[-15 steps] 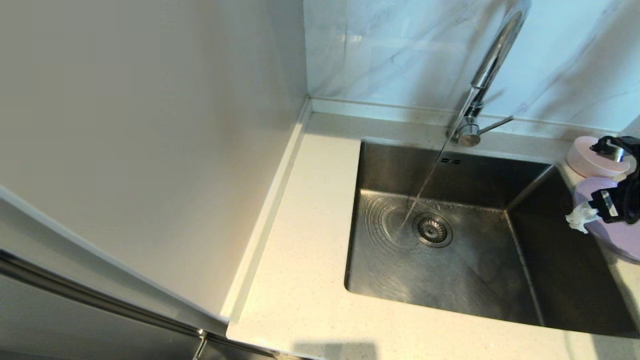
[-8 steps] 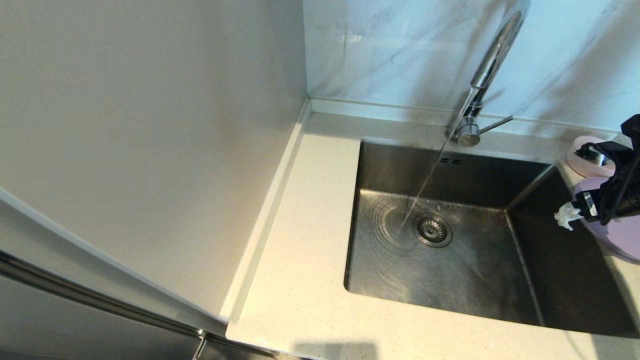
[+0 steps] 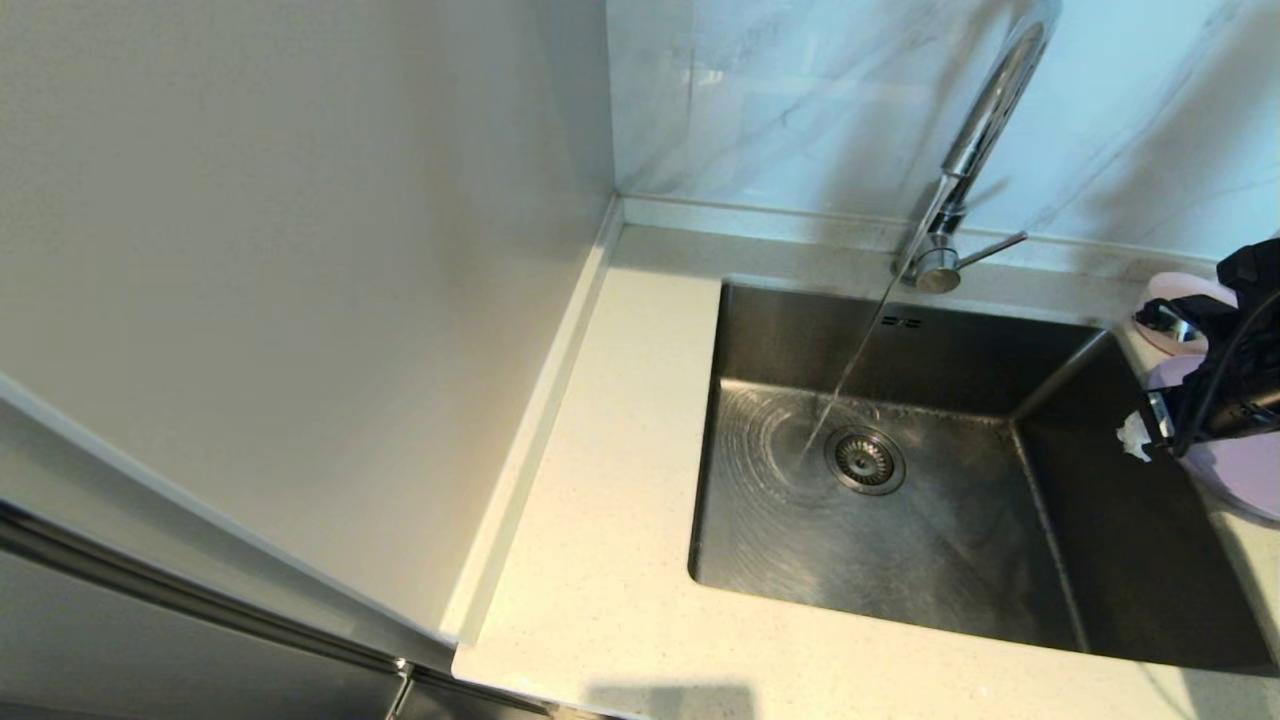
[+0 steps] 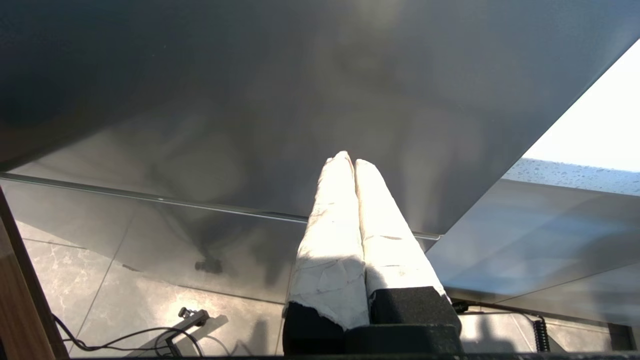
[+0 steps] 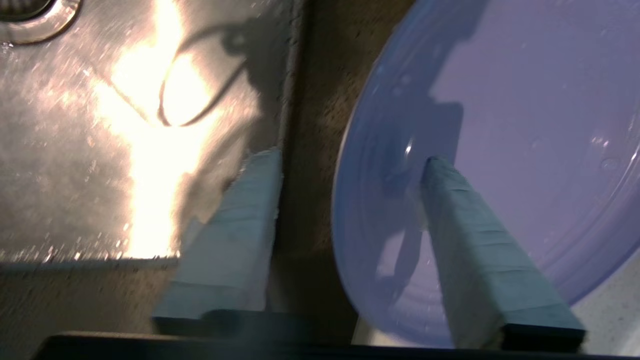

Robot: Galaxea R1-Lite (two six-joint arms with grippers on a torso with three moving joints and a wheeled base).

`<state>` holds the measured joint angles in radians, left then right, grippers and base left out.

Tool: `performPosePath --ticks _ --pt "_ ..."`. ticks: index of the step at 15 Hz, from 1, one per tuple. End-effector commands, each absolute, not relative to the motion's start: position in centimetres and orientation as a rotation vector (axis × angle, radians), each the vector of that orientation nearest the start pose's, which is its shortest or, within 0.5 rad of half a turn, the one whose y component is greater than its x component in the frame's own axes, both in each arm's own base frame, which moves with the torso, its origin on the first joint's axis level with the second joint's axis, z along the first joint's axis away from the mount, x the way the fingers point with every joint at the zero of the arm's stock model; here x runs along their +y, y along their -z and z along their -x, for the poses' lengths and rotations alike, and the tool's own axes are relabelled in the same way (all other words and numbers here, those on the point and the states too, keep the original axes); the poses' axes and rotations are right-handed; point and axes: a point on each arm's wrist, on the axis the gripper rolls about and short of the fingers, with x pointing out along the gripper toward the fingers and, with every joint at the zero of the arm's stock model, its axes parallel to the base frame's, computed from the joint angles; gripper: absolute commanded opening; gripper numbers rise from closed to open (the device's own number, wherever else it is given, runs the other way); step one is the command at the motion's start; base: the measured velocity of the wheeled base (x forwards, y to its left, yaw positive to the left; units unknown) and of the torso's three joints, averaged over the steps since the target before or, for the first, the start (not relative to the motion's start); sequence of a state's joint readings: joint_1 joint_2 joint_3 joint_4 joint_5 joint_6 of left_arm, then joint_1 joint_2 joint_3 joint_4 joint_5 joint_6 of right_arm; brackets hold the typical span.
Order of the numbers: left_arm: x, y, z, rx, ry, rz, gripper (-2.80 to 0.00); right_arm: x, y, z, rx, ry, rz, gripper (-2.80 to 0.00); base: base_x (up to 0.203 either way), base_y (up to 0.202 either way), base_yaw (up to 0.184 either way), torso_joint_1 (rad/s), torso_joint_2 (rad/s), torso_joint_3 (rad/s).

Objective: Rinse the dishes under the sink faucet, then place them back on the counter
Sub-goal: Pick up the plate

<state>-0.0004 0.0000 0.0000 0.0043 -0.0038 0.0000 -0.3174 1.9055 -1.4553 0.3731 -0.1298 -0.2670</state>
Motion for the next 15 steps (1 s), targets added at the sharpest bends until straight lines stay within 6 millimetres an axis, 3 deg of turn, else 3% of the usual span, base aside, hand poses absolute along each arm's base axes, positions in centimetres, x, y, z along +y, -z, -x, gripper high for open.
performPosePath --ticks 1,6,11,15 --pt "0.0 -7.5 2.3 0.005 0.003 0.0 -2.8 -11.8 -18.8 -34.8 0.858 0.335 0.184 -2.8 0.0 0.0 0.0 0.0 0.0 0.0" --pt "0.0 -7.5 2.3 0.005 0.004 0.0 -2.8 -11.4 -17.8 -34.0 0.892 0.32 0.205 -2.8 0.0 0.0 0.0 0.0 0.0 0.0" --pt "0.0 -7.5 2.3 0.005 0.004 0.0 -2.8 -9.5 -19.6 -33.2 0.84 0.286 0.227 -2.8 0.0 0.0 0.0 0.0 0.0 0.0" --pt "0.0 -7.5 2.3 0.005 0.003 0.0 -2.8 -7.5 -21.4 -31.3 0.792 0.249 0.251 -2.8 0.0 0.0 0.0 0.0 0.0 0.0"
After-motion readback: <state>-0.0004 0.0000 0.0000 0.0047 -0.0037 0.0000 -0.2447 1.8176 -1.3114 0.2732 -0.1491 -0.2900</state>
